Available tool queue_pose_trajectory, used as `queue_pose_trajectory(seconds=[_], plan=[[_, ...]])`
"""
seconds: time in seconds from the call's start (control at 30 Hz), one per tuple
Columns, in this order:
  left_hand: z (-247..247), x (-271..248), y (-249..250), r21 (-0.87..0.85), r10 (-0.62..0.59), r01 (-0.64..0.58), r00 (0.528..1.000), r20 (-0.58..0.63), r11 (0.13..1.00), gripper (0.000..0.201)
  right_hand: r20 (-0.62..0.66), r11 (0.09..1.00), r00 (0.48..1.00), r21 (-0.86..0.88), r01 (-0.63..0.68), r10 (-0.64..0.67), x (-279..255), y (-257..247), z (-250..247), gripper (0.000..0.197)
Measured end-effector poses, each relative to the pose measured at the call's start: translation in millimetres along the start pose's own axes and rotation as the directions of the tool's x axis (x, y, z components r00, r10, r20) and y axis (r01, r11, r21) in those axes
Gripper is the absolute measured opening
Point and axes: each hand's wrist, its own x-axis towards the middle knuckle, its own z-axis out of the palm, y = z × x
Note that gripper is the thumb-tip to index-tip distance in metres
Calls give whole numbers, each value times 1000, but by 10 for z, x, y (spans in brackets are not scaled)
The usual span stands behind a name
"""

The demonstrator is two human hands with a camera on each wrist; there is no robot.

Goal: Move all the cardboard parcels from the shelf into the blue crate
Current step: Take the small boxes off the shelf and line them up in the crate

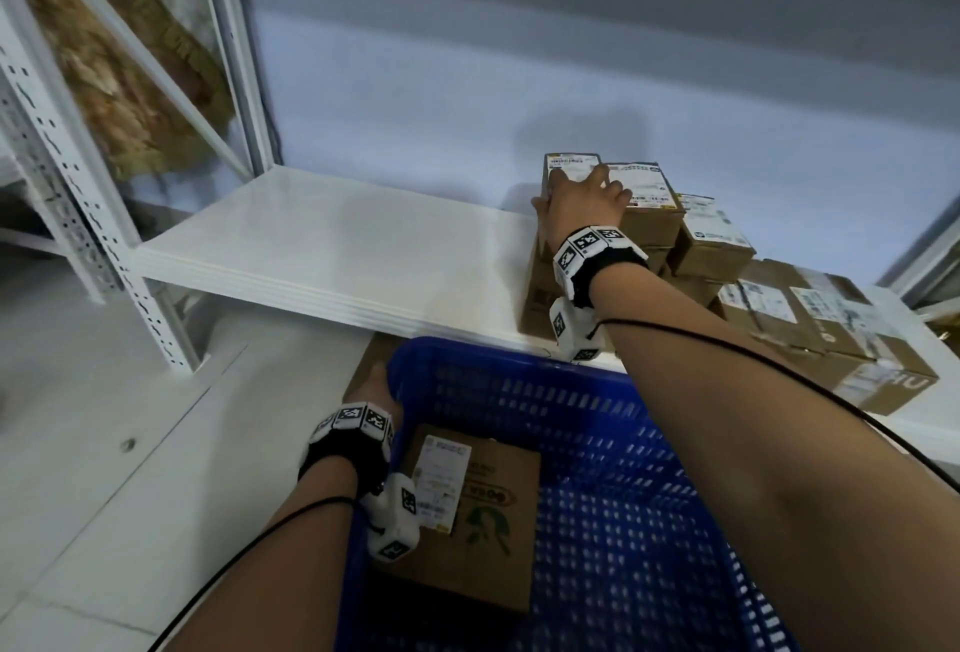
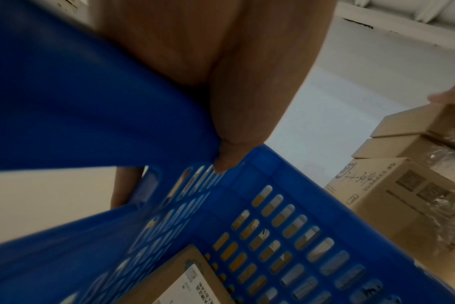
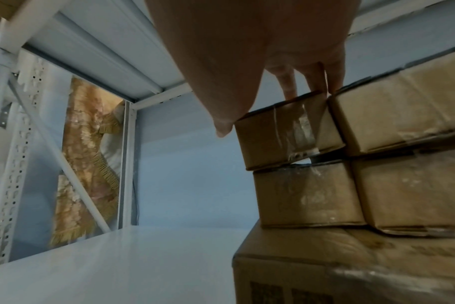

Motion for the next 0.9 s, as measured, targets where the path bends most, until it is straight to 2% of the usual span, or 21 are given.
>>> queue_pose_trajectory(seconds=[0.13,0.2,0.37,0.47,0.57,0.7,0.77,0.9], plan=[[12,99,-65,16,-22,22,1000,12,1000,63,-44,996,998,72,-44,47,-22,-61,-11,38],[49,195,-137,7,-32,32,999,17,999,63,-39,989,997,134,-56,62,-28,-76,-29,52],[-4,62,-47,11,-33,33,999,24,999,71,-54,962,998,274,-3,19,-95,-95,-131,81],[104,316,-228,-17,-41,41,999,19,999,73,18,941,1000,337,10,-17,-218,-132,-195,101],[104,326,-231,-1,-51,51,999,17,999,68,76,944,996,328,9,-36,-341,-171,-260,116],[-82,-58,61,12,-46,46,999,9,999,70,134,938,989,346,12,-62,-451,-147,-319,123],[-67,-39,45,-11,-42,42,999,18,999,71,197,947,979,320,-9,-57,-510,-122,-337,127],[-211,-315,226,24,-33,32,999,28,999,67,271,960,961,277,-33,-46,-699,-50,-441,124]])
